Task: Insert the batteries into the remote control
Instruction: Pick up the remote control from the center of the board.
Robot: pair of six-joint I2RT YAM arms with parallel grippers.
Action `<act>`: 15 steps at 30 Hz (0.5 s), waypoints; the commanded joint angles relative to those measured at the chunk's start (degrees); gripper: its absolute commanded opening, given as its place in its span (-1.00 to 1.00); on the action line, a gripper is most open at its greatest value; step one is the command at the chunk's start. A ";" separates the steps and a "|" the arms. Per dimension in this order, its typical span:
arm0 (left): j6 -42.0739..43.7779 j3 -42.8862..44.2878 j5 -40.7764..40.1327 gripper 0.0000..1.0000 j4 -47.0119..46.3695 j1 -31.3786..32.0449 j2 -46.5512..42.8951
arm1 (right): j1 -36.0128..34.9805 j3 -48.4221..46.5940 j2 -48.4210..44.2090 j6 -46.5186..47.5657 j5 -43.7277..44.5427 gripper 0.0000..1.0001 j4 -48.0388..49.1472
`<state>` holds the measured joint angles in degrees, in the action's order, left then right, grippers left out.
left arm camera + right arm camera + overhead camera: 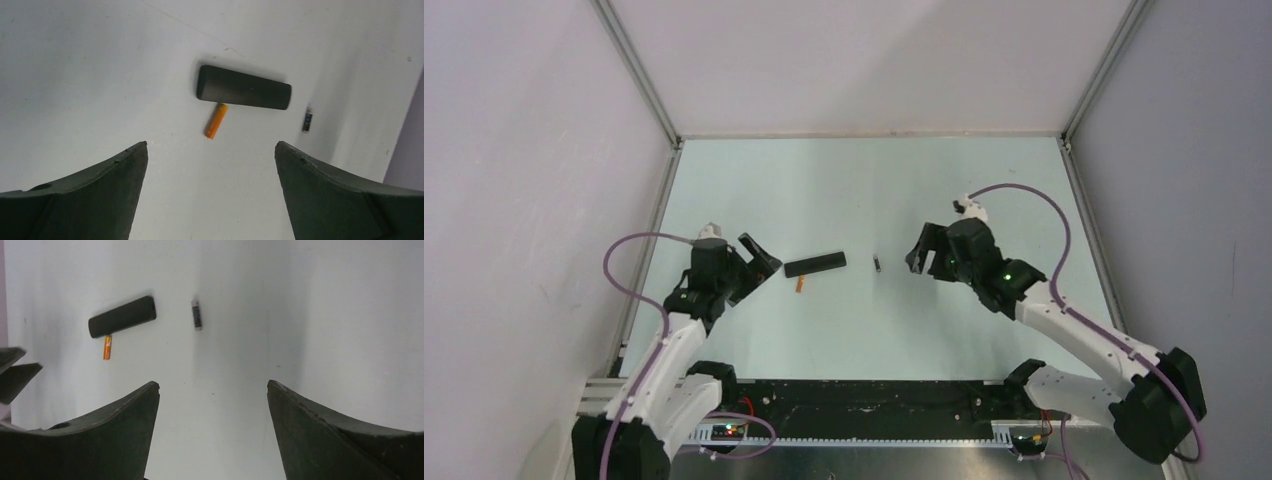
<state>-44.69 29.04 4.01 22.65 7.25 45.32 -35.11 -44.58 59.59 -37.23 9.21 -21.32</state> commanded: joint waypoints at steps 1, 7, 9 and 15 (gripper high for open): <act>-2.99 1.70 -1.28 0.99 -4.29 -0.39 6.70 | -5.33 -0.04 3.99 -3.69 2.16 0.65 7.17; 2.27 7.59 -3.00 0.99 -12.53 -0.36 18.23 | -11.17 -1.48 11.44 -8.54 3.88 0.57 10.52; 4.22 11.21 -3.72 0.99 -13.05 -0.38 22.04 | -13.21 -2.16 13.96 -10.84 4.88 0.53 11.68; 7.43 18.54 3.83 0.79 -19.32 1.13 37.07 | -18.53 -2.68 20.20 -20.27 9.88 0.42 13.94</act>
<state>-41.65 43.38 3.22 10.46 7.27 74.76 -51.22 -44.73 77.60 -49.89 14.04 -11.05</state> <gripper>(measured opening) 0.923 0.724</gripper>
